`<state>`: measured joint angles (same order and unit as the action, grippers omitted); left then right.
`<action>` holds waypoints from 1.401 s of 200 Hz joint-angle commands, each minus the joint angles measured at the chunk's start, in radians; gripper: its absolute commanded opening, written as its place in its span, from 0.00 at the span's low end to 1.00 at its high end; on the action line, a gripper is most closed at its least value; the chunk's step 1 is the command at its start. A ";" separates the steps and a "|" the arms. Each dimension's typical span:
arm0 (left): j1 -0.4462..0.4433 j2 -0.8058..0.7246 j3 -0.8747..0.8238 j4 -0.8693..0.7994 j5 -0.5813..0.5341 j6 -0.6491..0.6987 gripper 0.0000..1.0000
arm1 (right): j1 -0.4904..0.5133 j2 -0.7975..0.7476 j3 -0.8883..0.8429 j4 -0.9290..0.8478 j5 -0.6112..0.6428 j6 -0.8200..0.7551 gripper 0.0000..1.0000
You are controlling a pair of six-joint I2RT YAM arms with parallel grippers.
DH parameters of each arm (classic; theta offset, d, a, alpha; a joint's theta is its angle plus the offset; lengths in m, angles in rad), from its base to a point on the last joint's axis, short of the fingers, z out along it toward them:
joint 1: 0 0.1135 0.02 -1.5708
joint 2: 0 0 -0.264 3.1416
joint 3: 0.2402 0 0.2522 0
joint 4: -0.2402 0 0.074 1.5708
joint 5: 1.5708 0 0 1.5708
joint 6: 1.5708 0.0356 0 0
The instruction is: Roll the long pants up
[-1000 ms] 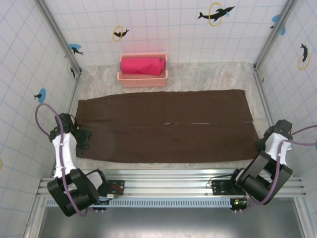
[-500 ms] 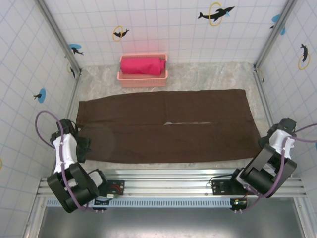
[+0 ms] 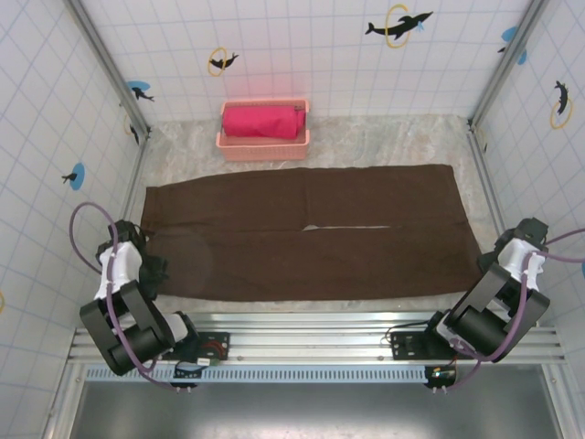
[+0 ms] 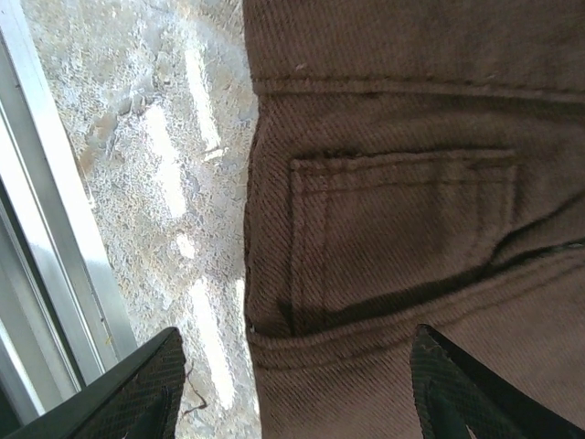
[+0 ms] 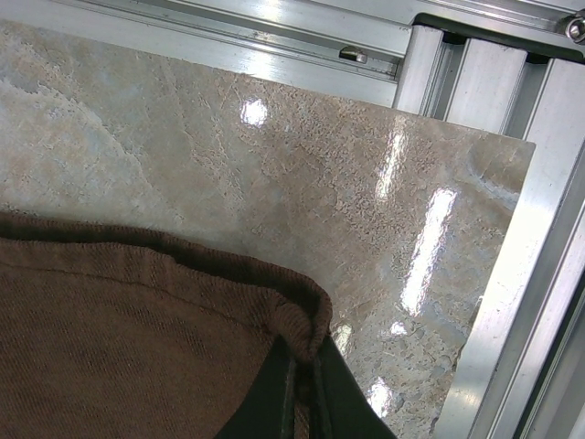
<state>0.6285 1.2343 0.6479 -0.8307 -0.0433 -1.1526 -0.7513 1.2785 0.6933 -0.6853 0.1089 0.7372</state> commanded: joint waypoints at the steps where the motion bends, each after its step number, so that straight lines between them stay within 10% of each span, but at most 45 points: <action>1: 0.008 0.024 -0.033 0.038 -0.020 -0.003 0.67 | -0.007 -0.017 0.017 0.017 0.027 0.004 0.00; 103: 0.008 0.089 -0.043 0.151 -0.045 0.018 0.57 | 0.017 -0.040 0.035 0.010 0.031 0.002 0.00; 118: 0.008 0.095 -0.047 0.171 -0.050 0.025 0.36 | 0.020 -0.045 0.041 0.012 0.028 -0.007 0.00; 130: 0.008 0.101 -0.045 0.184 -0.053 0.038 0.00 | 0.020 -0.049 0.046 0.013 0.017 -0.017 0.00; 280: -0.021 0.033 0.317 0.012 -0.037 0.273 0.00 | 0.116 -0.003 0.280 0.043 -0.094 -0.044 0.00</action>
<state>0.6128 1.2320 0.8860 -0.8299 -0.0078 -0.9371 -0.6369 1.2541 0.9115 -0.7059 -0.0418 0.6899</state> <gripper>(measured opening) 0.065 0.081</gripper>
